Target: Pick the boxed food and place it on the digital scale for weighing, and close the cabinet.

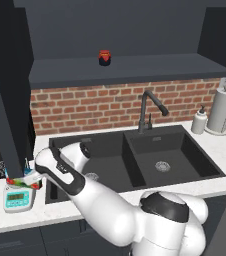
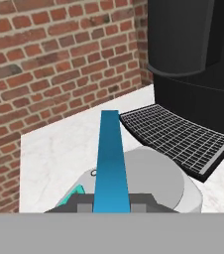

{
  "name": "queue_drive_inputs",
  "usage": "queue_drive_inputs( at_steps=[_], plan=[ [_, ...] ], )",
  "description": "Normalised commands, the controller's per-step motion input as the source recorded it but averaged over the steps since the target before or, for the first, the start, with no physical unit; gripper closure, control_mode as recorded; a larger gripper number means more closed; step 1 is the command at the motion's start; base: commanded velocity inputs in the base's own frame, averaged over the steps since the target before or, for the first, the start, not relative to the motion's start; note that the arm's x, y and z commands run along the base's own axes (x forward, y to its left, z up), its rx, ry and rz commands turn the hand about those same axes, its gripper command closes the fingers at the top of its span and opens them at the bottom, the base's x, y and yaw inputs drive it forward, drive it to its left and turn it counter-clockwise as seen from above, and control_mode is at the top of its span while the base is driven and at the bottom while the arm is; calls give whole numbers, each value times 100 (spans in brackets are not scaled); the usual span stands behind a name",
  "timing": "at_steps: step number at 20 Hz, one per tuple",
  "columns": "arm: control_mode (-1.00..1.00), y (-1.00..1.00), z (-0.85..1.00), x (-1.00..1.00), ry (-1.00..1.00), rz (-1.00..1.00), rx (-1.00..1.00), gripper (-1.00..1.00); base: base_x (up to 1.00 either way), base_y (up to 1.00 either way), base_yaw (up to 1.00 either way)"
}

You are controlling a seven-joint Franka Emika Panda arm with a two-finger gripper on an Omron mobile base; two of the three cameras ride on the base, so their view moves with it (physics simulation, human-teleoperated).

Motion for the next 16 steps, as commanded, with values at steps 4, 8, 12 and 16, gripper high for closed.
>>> queue_drive_inputs(
  at_steps=[4, 8, 12, 16],
  plan=[
    [-100, 1, 0, 0, -1, -1, 0, 100, 0, 0, 0],
    [-100, 0, 0, 6, 0, 0, 0, 100, 0, 0, 0],
    [-100, 0, 0, 13, 0, 0, 0, 100, 0, 0, 0],
    [-100, 0, 4, 16, 0, 0, 0, 100, 0, 0, 0]
  ],
)
